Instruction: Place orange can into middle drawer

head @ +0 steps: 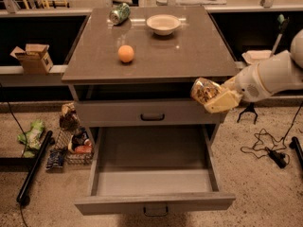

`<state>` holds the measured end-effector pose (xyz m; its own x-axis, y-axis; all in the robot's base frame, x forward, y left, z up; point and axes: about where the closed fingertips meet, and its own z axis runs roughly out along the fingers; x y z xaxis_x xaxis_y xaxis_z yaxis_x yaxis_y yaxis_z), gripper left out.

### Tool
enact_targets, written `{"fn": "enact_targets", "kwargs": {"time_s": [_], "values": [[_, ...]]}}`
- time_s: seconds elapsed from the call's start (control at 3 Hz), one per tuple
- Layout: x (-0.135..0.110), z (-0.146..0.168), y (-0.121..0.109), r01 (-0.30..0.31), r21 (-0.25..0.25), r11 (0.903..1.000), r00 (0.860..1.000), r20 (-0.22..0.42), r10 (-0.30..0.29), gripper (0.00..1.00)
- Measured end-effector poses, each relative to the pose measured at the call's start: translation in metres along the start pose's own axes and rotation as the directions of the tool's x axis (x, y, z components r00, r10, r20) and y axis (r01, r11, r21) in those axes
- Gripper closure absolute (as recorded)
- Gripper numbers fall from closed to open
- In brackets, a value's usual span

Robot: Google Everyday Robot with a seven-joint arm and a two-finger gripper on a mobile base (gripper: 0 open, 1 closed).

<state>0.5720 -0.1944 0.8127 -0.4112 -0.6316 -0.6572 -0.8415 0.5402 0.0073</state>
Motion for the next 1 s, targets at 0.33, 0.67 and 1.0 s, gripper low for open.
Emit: {"fn": "enact_targets", "kwargs": {"time_s": [0.33, 0.67, 1.0], "values": [[0.043, 0.013, 0.022, -0.087, 0.005, 0.9962, 0.996, 0.021, 0.087, 1.00], [0.081, 0.041, 0.038, -0.158, -0.018, 0.9872, 0.986, 0.055, 0.159, 1.00], [0.113, 0.082, 0.053, -0.220, -0.054, 0.9741, 0.969, 0.101, 0.224, 1.00]]}}
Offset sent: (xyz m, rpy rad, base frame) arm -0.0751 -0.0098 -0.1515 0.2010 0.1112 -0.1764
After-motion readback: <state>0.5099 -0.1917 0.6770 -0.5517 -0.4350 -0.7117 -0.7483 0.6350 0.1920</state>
